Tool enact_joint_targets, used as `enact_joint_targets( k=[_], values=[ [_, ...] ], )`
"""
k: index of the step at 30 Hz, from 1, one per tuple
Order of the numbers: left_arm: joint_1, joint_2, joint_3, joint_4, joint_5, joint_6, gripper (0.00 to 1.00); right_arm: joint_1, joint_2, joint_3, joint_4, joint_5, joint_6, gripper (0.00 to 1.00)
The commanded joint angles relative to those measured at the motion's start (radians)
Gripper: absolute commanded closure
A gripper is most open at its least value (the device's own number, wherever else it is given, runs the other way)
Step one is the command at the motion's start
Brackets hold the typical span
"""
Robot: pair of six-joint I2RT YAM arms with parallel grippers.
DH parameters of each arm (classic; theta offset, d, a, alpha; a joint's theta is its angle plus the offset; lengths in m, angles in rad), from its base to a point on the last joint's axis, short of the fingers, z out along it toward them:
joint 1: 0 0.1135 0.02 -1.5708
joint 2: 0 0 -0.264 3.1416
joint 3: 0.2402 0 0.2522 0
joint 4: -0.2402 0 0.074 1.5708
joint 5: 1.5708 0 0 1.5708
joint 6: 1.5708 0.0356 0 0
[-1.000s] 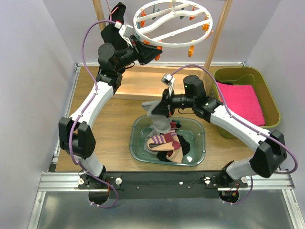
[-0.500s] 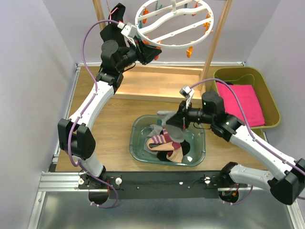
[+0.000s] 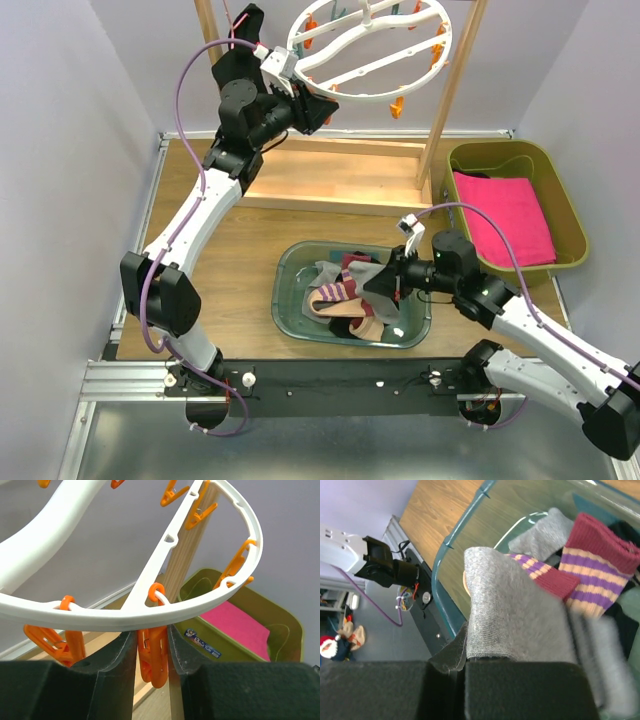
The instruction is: Remove the socks clipped to the hanger
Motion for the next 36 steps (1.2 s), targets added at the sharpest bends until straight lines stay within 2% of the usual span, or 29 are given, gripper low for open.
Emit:
enact_joint_targets(
  k=[1, 8, 12, 14, 15, 17, 18, 19, 27, 28, 30, 32, 33, 34, 36],
  values=[
    [-0.018, -0.031, 0.046, -0.038, -0.081, 0.051, 0.92, -0.001, -0.054, -0.038, 0.046, 0.059, 0.087, 0.99],
    [-0.049, -0.023, 0.086, -0.095, -0.164, 0.109, 0.86, -0.002, -0.08, -0.043, -0.004, 0.138, 0.087, 0.96],
    [-0.062, -0.019, 0.106, -0.139, -0.216, 0.14, 0.73, -0.002, -0.07, -0.067, 0.027, 0.148, 0.109, 0.95],
    [-0.065, -0.017, 0.118, -0.15, -0.227, 0.153, 0.62, -0.002, -0.064, -0.073, 0.044, 0.158, 0.119, 0.94],
    [-0.068, -0.016, 0.124, -0.176, -0.244, 0.157, 0.49, -0.002, -0.06, -0.078, 0.047, 0.161, 0.123, 0.93],
    [-0.073, -0.019, 0.136, -0.196, -0.261, 0.169, 0.34, -0.002, -0.056, -0.086, 0.058, 0.168, 0.129, 0.91],
    [-0.075, -0.019, 0.136, -0.211, -0.278, 0.17, 0.3, -0.002, -0.056, -0.087, 0.059, 0.171, 0.134, 0.89],
    [-0.076, -0.026, 0.138, -0.216, -0.29, 0.175, 0.12, -0.002, -0.056, -0.09, 0.062, 0.174, 0.136, 0.87],
    [-0.09, -0.101, 0.092, -0.265, -0.382, 0.19, 0.11, -0.002, -0.065, -0.105, 0.089, 0.193, 0.145, 0.69],
    [-0.092, -0.123, 0.083, -0.271, -0.396, 0.192, 0.11, -0.002, -0.064, -0.104, 0.09, 0.19, 0.146, 0.63],
    [-0.095, -0.146, 0.055, -0.291, -0.439, 0.195, 0.11, -0.002, -0.054, -0.095, 0.082, 0.188, 0.137, 0.56],
    [-0.095, -0.184, 0.014, -0.3, -0.471, 0.195, 0.11, -0.002, -0.048, -0.083, 0.053, 0.194, 0.126, 0.44],
    [-0.096, -0.199, -0.005, -0.307, -0.495, 0.198, 0.11, -0.002, -0.047, -0.067, 0.041, 0.201, 0.116, 0.42],
    [-0.096, -0.23, -0.023, -0.308, -0.502, 0.196, 0.11, -0.004, -0.047, -0.061, 0.027, 0.216, 0.111, 0.33],
    [-0.096, -0.261, -0.075, -0.316, -0.535, 0.192, 0.11, -0.002, -0.051, -0.046, -0.013, 0.233, 0.103, 0.26]
  ],
)
